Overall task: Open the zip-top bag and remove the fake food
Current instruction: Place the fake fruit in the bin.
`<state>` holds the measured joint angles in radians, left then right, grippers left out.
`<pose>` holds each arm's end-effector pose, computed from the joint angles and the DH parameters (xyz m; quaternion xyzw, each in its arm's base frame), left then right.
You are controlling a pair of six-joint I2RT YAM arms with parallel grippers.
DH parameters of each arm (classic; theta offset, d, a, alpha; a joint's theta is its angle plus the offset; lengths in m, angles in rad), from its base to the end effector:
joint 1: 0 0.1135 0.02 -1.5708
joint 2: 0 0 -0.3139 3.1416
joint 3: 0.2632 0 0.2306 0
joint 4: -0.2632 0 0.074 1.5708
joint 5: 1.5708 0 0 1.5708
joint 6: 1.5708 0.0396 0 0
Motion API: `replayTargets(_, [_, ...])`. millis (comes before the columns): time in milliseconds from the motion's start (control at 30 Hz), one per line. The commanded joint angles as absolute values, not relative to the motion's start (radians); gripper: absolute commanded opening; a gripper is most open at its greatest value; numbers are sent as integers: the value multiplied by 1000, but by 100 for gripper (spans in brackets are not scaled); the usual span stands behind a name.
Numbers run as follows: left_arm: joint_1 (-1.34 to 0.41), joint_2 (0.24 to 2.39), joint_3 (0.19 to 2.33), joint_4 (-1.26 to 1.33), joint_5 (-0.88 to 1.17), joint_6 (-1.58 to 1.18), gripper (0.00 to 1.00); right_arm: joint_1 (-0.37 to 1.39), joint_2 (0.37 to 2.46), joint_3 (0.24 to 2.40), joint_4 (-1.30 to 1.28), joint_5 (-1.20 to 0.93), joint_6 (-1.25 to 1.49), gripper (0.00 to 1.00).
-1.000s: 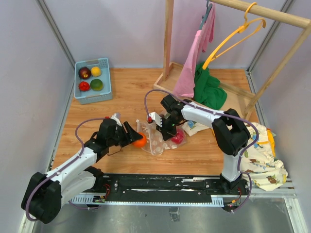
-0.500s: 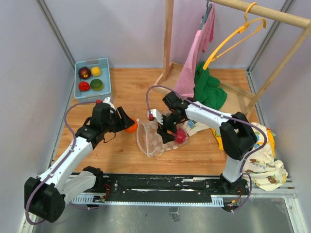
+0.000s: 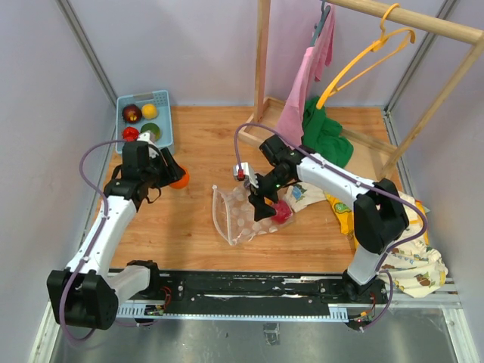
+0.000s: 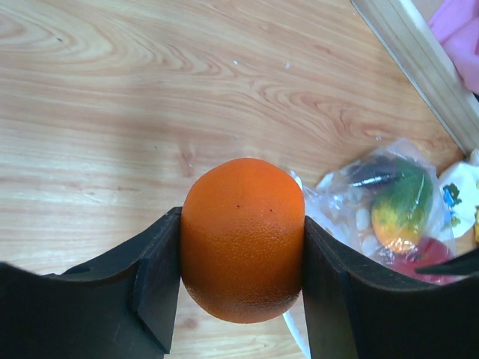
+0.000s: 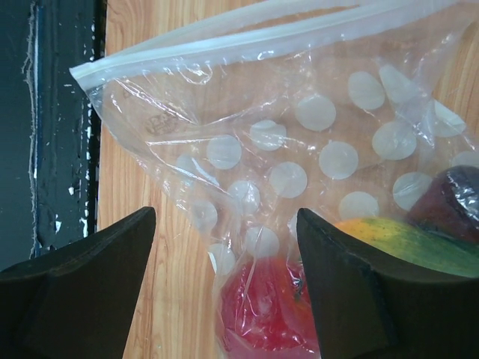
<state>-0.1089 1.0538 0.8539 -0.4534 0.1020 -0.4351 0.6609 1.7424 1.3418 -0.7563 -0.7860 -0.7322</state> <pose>0.1835 -0.0241 0.3320 -0.1231 0.8872 -0.1628 0.4137 0.2536 0.2327 0.2978 -0.6404 0.6430 0.3678 0.2031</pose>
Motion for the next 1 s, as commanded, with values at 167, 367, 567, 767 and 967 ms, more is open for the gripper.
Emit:
replayTargets(167, [57, 1129, 926, -377, 249, -360, 9, 636, 1718, 1434, -862, -850, -768, 77])
replayTargets(367, [135, 1198, 965, -319, 303, -361, 10, 613, 1751, 1509, -912, -851, -759, 76])
replayTargets(567, [185, 1266, 1011, -270, 326, -366, 10, 592, 1793, 1577, -947, -835, -757, 76])
replayTargets(767, [217, 1324, 1038, -209, 332, -386, 10, 569, 1834, 1638, -966, -838, -753, 76])
replayTargets(967, [245, 1392, 1083, -170, 325, -397, 10, 549, 1868, 1680, -976, -848, -748, 76])
